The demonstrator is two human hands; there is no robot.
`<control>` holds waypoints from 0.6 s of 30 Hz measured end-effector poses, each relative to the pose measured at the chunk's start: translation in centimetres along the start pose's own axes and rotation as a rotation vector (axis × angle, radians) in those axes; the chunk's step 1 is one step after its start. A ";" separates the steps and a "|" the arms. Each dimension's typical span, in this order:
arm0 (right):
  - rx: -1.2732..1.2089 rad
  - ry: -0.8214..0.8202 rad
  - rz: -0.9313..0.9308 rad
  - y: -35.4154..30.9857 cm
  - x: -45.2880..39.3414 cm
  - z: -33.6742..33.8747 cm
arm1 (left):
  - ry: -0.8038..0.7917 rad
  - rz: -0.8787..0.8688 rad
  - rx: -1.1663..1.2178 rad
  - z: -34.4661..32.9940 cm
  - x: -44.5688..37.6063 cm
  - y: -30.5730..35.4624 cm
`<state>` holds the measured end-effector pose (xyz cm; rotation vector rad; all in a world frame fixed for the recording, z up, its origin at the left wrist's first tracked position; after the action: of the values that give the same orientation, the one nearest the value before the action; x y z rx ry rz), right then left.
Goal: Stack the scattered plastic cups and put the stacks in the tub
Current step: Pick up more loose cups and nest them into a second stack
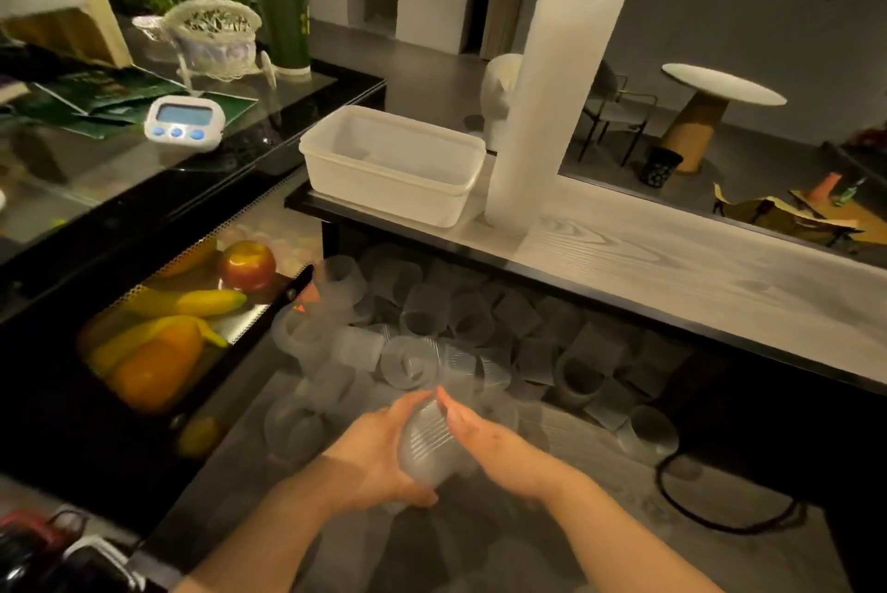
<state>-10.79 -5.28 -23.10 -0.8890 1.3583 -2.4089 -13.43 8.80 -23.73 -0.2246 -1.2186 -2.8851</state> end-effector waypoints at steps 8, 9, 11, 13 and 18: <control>-0.173 0.484 -0.200 3.2 -3.3 1.2 | 0.050 0.049 0.111 0.7 0.2 -2.2; 0.005 0.694 -0.286 4.9 -3.3 3.1 | 0.073 0.059 0.108 1.4 0.3 -2.6; 0.323 0.914 -0.424 7.4 -2.4 5.7 | 0.111 0.081 0.077 2.9 0.6 -3.0; 0.399 0.883 -0.511 10.1 -2.6 6.7 | 0.139 0.094 0.058 3.9 0.9 -3.2; 0.494 0.685 -0.618 13.6 -3.7 7.5 | 0.095 0.122 0.133 2.9 0.8 -3.2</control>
<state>-4.47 -16.03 -33.02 -0.3792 0.5768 -3.5198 -14.06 13.19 -23.87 -0.1532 -1.3249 -2.6672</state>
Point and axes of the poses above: each hand's wrist, its own x-axis away from the middle knuckle, its own z-axis out of the back of the hand, y = z × x, the point moved 7 cm from there along -x, towards the middle knuckle, and after that the axes turned 11 degrees about y, right-handed, at the moved point
